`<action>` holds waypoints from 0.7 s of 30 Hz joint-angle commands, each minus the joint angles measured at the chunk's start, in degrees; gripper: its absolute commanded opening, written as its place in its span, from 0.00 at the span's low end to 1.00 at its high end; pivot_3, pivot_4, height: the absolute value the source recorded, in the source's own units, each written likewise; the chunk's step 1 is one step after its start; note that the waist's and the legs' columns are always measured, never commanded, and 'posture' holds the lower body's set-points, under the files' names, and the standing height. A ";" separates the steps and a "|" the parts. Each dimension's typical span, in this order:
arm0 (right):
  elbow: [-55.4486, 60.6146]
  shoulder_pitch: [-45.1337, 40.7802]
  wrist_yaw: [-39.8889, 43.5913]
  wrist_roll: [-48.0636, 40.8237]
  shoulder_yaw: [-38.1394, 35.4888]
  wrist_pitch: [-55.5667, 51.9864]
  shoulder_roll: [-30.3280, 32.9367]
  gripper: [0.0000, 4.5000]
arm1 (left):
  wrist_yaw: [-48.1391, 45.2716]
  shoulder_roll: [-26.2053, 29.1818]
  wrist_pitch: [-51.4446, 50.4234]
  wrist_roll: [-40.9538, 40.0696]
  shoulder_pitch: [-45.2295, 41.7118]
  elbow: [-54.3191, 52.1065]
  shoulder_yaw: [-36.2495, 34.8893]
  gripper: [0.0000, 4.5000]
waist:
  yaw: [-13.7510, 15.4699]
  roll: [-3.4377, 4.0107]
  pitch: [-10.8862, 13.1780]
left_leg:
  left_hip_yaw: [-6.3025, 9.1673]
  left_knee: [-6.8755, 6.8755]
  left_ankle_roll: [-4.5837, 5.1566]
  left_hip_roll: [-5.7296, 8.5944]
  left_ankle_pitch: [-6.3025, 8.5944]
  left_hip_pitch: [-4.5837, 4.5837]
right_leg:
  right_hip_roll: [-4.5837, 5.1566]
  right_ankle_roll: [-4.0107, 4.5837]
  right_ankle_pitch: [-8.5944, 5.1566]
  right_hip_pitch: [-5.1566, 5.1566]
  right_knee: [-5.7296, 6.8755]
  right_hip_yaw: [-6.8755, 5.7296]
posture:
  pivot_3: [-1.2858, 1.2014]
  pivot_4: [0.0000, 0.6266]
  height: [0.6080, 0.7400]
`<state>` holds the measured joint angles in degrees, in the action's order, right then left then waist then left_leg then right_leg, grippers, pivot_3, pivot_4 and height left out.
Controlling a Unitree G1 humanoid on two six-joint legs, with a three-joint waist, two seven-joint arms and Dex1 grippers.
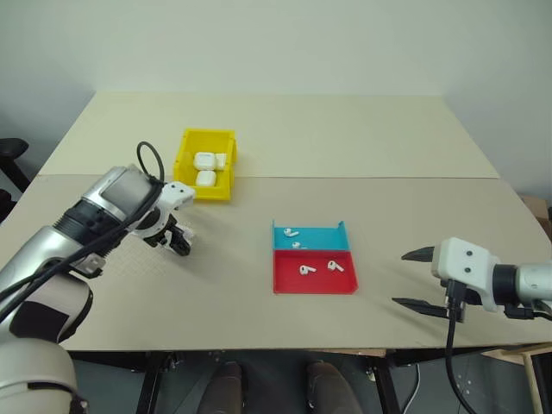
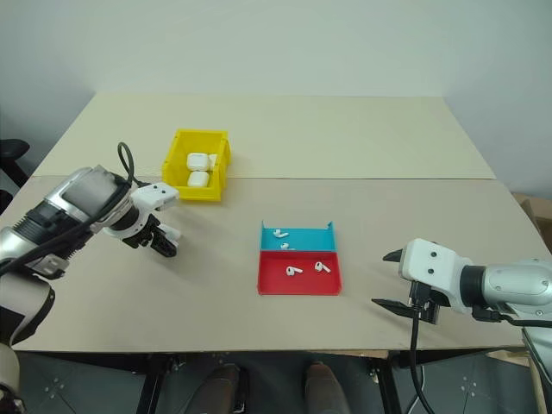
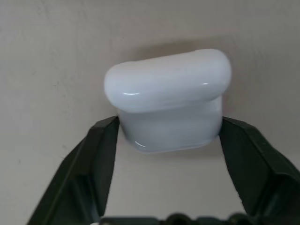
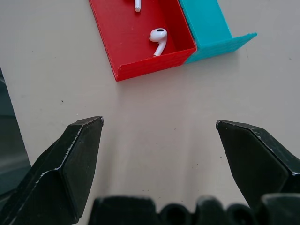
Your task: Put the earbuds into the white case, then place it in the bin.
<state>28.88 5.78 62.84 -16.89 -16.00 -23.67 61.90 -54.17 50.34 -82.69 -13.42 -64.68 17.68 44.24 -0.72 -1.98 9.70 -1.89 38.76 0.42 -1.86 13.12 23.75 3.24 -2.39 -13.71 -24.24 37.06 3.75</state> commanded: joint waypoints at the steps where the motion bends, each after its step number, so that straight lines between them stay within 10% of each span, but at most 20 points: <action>1: 0.41 -0.34 -0.43 0.09 -0.56 0.19 0.25 1.00 | -0.20 0.86 0.59 1.31 -1.05 -0.23 -0.93 0.61 | -0.01 0.00 0.00 | 0.00 0.00 0.00 0.00 0.00 0.00 | 0.00 0.00 0.00 0.00 0.00 -0.01 | 0.52 0.24 1.00; 13: 1.99 -2.47 0.64 -0.24 -2.43 0.09 2.22 1.00 | 3.57 0.03 17.22 -2.04 4.94 -13.90 -24.41 0.61 | -0.11 0.03 -0.02 | 0.01 0.01 0.00 0.01 0.00 0.04 | 0.04 0.00 0.01 -0.01 -0.02 -0.03 | 0.52 0.24 1.00; 21: 7.23 -7.08 6.27 -3.42 -2.02 2.08 6.53 1.00 | 5.18 -20.22 57.23 -11.21 30.54 -31.68 -50.57 0.61 | 0.06 0.18 -0.11 | -0.01 0.12 0.00 -0.01 0.01 -0.02 | 0.13 0.00 0.09 0.10 0.01 -0.02 | 0.52 0.24 1.00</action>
<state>34.47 0.39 68.14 -19.37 -17.57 -21.61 66.93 -47.42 31.14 -35.21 -23.75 -35.16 -11.04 -3.24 -0.65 -1.80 9.59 -1.90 38.87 0.42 -1.86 13.13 23.71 3.37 -2.38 -13.60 -24.12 37.05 3.73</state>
